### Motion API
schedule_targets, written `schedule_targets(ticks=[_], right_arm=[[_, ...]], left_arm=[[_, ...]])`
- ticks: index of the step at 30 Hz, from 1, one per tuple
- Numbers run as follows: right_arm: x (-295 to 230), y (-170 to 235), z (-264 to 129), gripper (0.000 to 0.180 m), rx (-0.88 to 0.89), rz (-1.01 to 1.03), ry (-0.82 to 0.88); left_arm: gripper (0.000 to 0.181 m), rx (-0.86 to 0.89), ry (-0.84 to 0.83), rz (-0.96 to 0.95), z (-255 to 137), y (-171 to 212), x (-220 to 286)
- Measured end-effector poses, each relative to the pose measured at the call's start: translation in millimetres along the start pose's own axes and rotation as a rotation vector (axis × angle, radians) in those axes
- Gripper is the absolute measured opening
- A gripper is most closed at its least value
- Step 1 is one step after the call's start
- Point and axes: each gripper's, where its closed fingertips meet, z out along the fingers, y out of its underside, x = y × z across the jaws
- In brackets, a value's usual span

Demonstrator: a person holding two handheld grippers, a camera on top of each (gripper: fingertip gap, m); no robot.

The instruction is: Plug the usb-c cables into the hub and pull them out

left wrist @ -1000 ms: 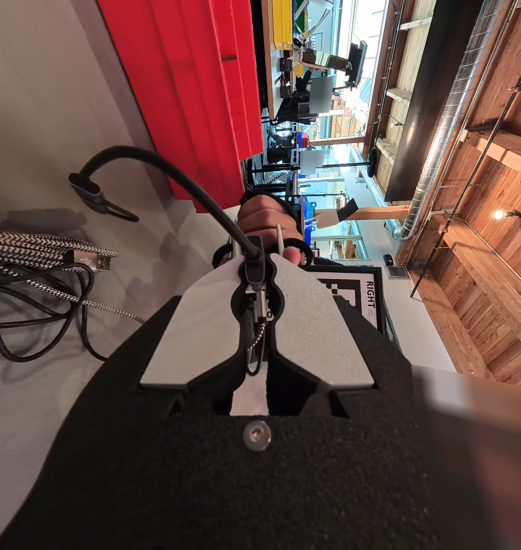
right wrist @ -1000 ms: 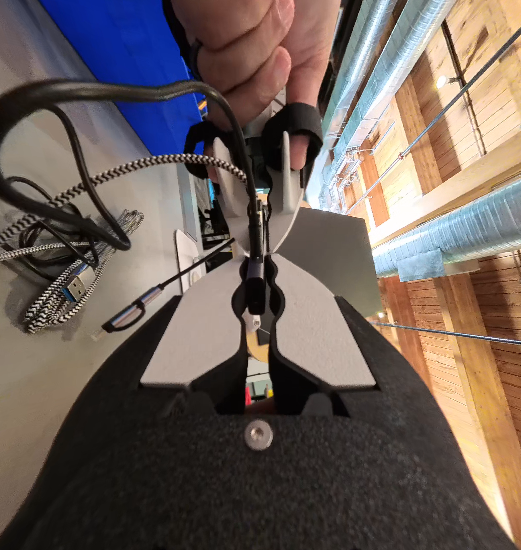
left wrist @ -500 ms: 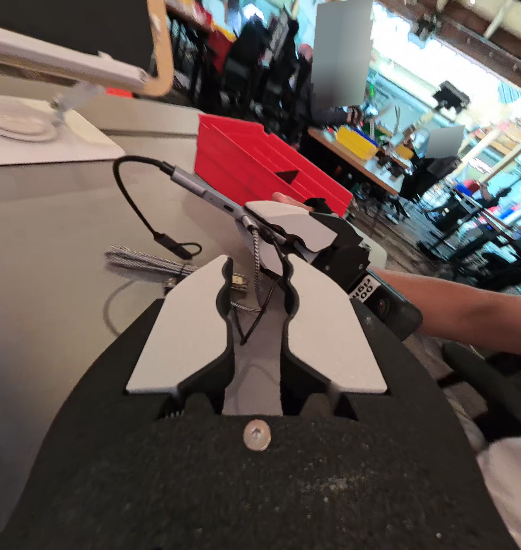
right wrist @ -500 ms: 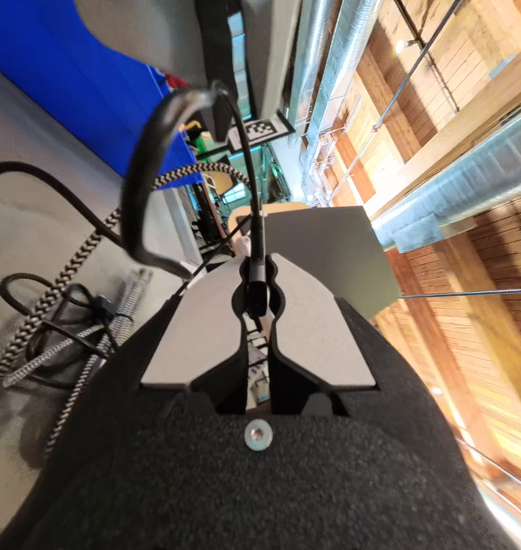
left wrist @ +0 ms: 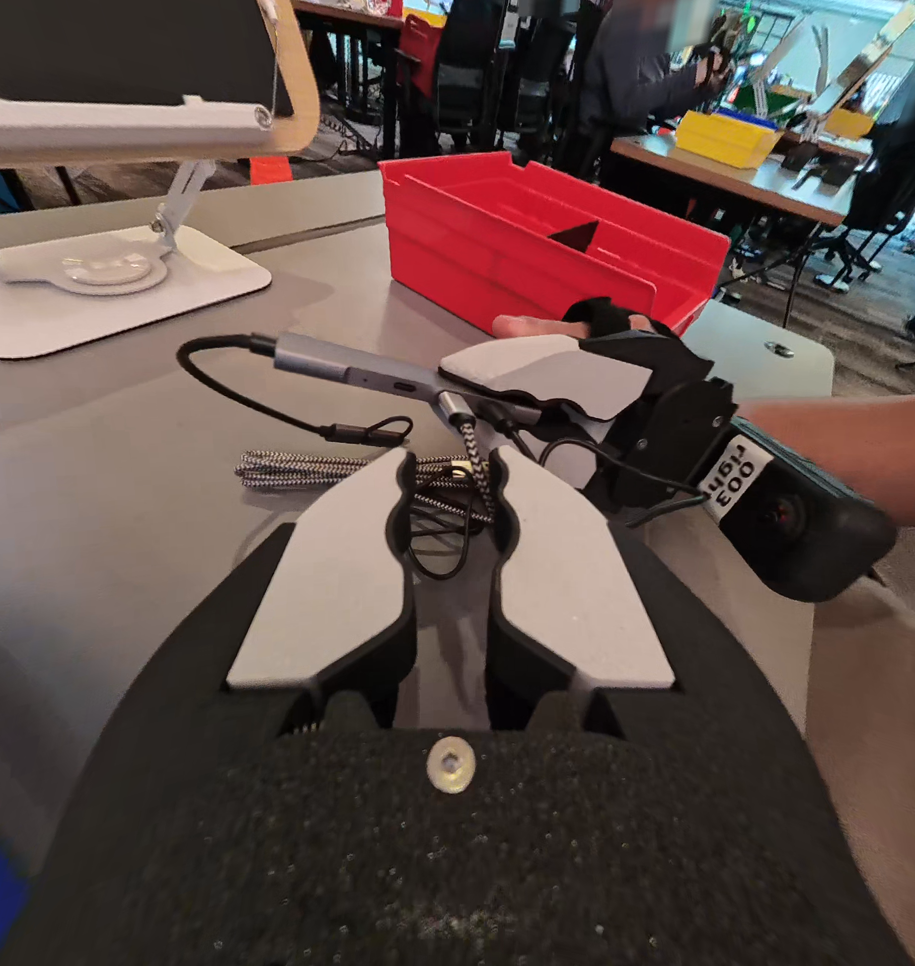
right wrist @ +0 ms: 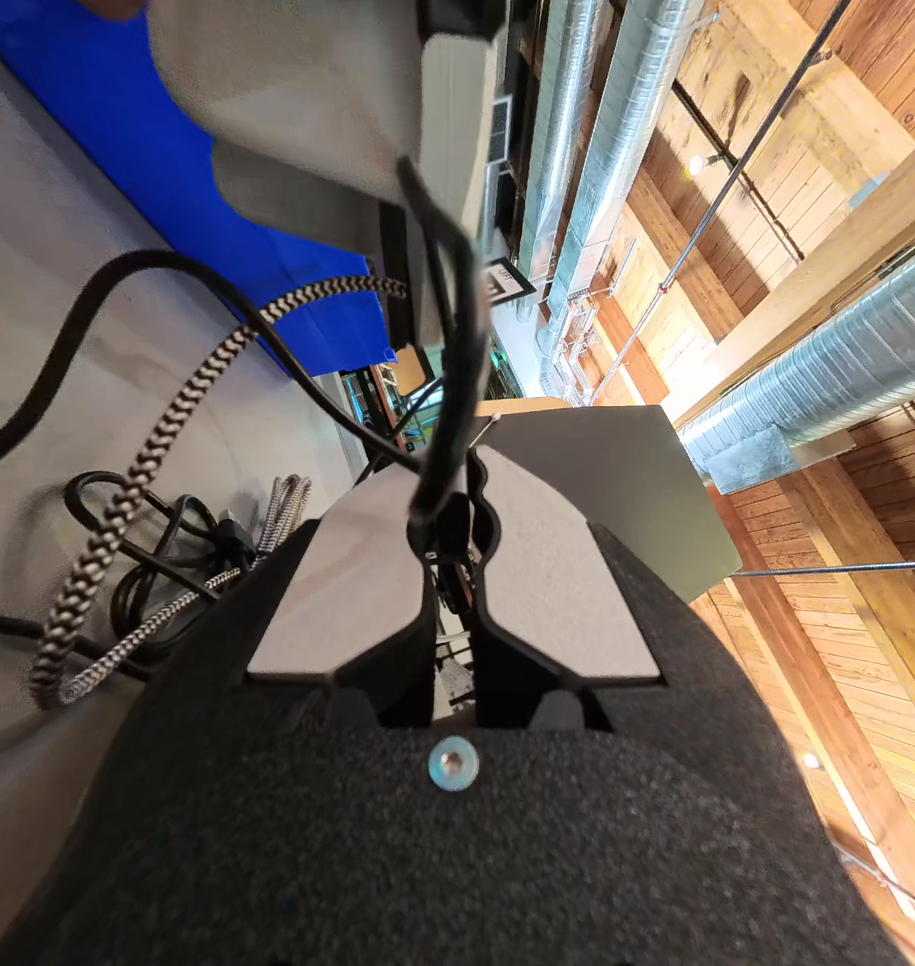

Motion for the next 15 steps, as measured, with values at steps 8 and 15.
schedule_targets(ticks=[8, 15], right_arm=[[-8, -8, -3, 0.009, 0.024, -0.012, -0.038], [-17, 0, -5, 0.009, -0.055, 0.031, -0.086]], left_arm=[[0.012, -0.015, -0.046, 0.111, 9, 2, 5], [0.009, -0.135, -0.144, 0.217, 13, 9, 1]])
